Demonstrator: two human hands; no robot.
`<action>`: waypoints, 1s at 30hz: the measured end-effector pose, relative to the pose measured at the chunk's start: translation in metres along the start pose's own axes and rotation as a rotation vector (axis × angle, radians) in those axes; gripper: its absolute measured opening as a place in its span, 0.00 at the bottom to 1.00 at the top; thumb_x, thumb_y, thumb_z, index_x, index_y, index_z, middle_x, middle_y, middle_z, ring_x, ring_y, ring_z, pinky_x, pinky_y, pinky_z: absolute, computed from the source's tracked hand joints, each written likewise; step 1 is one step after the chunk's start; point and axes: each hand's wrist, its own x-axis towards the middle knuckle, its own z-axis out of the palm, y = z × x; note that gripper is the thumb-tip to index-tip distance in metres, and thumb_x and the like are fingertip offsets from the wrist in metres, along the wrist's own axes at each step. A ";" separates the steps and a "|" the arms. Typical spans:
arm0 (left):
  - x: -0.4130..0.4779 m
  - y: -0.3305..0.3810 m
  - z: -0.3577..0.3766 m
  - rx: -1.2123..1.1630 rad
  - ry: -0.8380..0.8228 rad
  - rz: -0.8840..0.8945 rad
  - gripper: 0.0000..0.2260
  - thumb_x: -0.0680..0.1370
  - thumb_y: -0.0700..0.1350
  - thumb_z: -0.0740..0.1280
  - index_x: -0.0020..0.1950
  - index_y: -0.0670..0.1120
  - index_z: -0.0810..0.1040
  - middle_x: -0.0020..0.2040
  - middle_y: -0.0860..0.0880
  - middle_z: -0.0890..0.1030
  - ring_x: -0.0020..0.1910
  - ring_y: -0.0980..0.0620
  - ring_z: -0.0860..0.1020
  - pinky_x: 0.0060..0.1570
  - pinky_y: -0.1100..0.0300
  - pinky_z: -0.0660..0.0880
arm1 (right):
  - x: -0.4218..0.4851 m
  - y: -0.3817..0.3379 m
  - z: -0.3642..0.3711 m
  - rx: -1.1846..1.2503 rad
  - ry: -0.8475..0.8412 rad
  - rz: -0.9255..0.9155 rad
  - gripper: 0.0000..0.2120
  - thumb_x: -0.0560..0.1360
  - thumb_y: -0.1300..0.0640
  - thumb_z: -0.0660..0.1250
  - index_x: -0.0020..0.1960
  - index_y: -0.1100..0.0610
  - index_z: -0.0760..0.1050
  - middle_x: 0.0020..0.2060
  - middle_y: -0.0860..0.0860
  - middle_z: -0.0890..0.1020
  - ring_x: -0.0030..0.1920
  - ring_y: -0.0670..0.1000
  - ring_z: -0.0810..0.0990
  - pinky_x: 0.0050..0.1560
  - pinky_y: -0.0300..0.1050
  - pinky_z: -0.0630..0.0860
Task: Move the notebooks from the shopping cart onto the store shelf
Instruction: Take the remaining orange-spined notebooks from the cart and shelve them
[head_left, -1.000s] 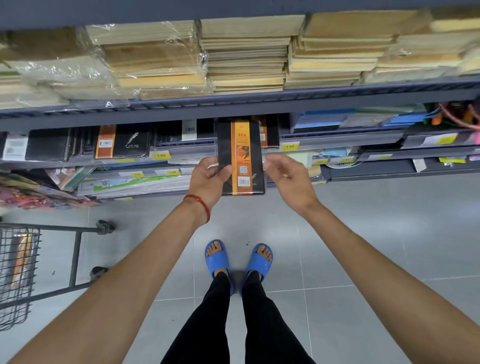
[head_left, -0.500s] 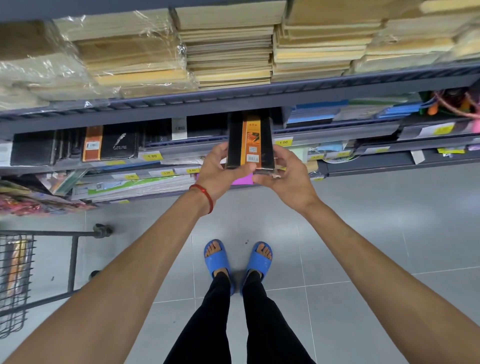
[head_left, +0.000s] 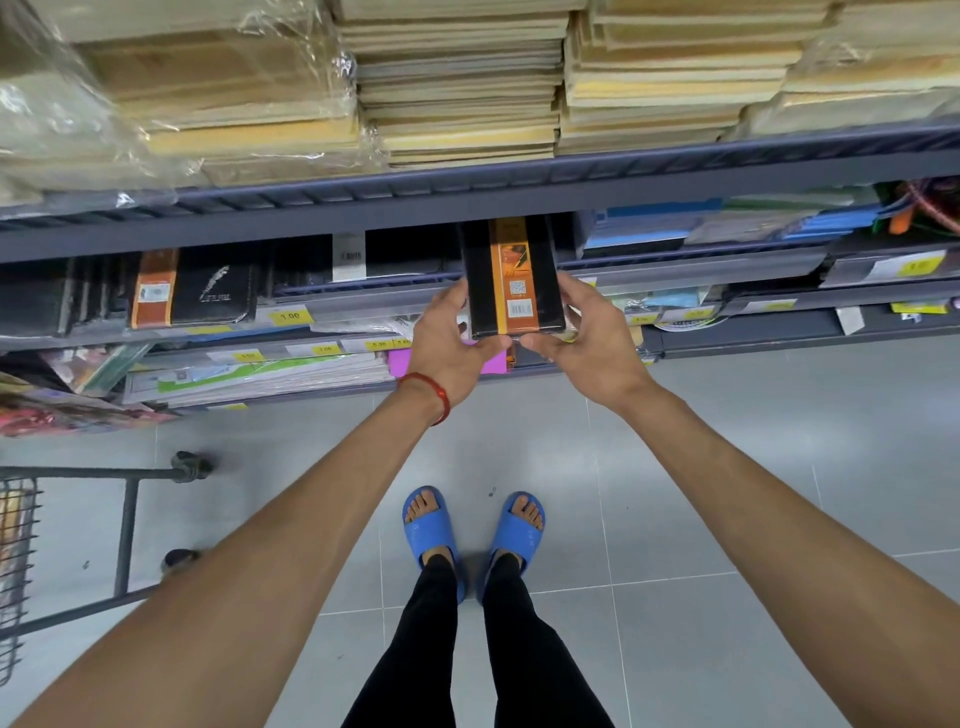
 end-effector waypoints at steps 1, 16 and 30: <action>0.002 0.000 0.001 0.006 0.017 0.006 0.31 0.72 0.40 0.76 0.74 0.49 0.69 0.68 0.48 0.74 0.69 0.51 0.70 0.71 0.48 0.68 | 0.003 0.000 0.001 -0.016 0.004 0.001 0.34 0.71 0.59 0.78 0.74 0.53 0.70 0.65 0.49 0.79 0.66 0.45 0.75 0.67 0.41 0.72; 0.051 -0.007 0.009 0.263 0.152 -0.004 0.33 0.74 0.43 0.75 0.76 0.42 0.65 0.70 0.44 0.72 0.71 0.46 0.67 0.72 0.52 0.66 | 0.055 0.001 0.011 -0.436 0.053 -0.033 0.33 0.73 0.55 0.76 0.74 0.58 0.66 0.69 0.56 0.74 0.70 0.56 0.71 0.71 0.50 0.71; 0.007 -0.002 -0.014 0.521 0.132 0.174 0.26 0.77 0.42 0.69 0.74 0.43 0.67 0.67 0.44 0.71 0.67 0.45 0.69 0.69 0.54 0.69 | -0.020 -0.024 0.024 -0.612 0.199 -0.087 0.21 0.77 0.57 0.69 0.68 0.60 0.74 0.64 0.54 0.77 0.64 0.56 0.73 0.62 0.52 0.76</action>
